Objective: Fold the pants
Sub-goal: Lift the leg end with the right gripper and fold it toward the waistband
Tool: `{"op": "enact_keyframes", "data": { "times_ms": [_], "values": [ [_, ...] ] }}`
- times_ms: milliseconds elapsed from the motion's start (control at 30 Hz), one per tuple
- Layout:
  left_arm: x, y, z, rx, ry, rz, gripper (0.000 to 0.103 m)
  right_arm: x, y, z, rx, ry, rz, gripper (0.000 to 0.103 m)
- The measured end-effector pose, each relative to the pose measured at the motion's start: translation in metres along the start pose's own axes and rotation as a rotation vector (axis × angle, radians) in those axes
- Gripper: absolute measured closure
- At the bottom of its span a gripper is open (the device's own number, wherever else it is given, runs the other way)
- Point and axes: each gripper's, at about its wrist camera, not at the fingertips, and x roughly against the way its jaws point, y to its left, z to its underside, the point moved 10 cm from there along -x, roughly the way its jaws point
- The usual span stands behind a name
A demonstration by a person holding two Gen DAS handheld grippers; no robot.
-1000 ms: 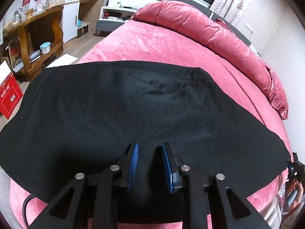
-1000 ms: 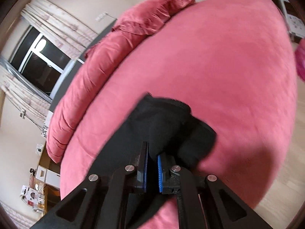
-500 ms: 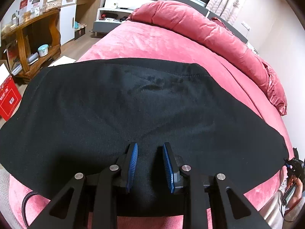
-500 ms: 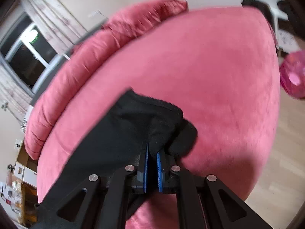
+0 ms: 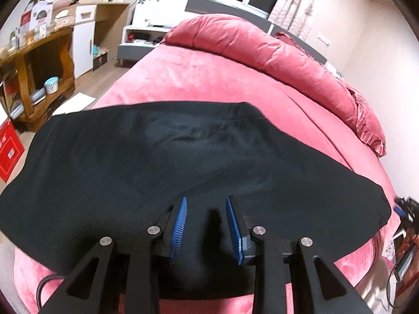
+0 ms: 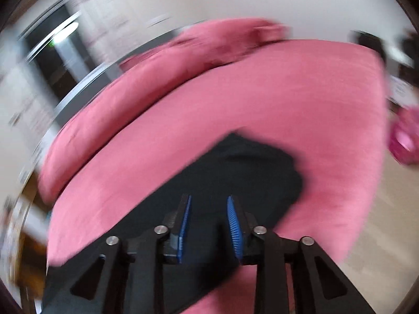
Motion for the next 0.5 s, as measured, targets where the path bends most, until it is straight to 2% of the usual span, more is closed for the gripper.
{"op": "enact_keyframes", "data": {
  "times_ms": [167,233,333,367,500],
  "values": [
    [-0.009,-0.003,-0.002,-0.007,0.014,-0.002,0.070,-0.017,0.147,0.062,0.298,0.168,-0.308,0.073],
    [-0.012,-0.002,-0.004,-0.007,0.014,-0.003,0.070,-0.023,0.208,0.094,0.388,0.253,-0.444,0.073],
    [-0.016,0.000,-0.010,-0.011,0.004,-0.008,0.070,-0.032,0.273,0.130,0.467,0.357,-0.579,0.073],
    [-0.017,0.000,-0.013,-0.013,0.001,-0.010,0.070,-0.036,0.296,0.142,0.502,0.393,-0.613,0.073],
    [-0.020,0.005,-0.015,-0.017,-0.009,-0.016,0.069,-0.058,0.362,0.176,0.619,0.466,-0.658,0.073]
  ]
}}
